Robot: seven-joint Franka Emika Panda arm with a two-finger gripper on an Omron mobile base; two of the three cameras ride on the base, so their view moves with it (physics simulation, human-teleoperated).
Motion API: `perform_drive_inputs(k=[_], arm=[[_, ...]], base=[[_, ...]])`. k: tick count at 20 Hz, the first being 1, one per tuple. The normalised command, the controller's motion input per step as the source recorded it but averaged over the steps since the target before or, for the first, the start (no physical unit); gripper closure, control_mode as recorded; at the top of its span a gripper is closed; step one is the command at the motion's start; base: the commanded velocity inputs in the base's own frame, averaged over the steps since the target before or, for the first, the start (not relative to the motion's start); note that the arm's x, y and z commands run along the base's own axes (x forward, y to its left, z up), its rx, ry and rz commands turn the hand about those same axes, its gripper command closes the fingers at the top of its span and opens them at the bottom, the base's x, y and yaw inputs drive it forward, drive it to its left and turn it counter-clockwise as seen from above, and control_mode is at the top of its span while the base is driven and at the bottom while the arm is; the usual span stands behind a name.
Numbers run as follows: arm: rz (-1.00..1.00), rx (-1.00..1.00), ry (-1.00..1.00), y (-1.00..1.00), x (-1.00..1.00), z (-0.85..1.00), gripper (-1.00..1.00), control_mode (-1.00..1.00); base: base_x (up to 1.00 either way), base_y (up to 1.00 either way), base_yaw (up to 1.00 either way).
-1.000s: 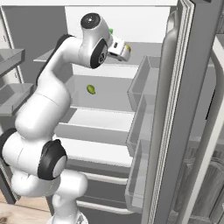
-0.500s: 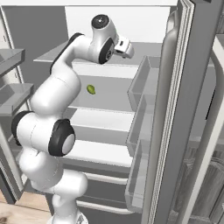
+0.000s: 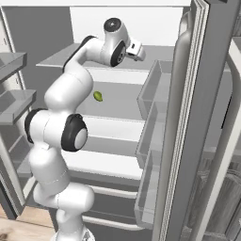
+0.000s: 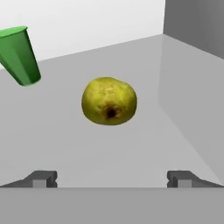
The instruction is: Pick the mango and pear from the fridge and place them on the plate next to the blender to make a fruit smoothie.
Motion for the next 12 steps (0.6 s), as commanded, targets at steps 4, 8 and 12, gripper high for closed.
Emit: perform_drive_inputs(k=[4, 8, 12], arm=[[0.0, 0.0, 0.0, 0.0, 0.48, -0.06, -1.0, -1.0], [0.0, 0.0, 0.0, -0.04, 0.33, -0.04, -1.0, -1.0], [0.0, 0.0, 0.0, -0.07, 0.33, -0.04, -1.0, -1.0]], base=[[0.0, 0.0, 0.0], [0.0, 0.0, 0.0], [0.0, 0.0, 0.0]])
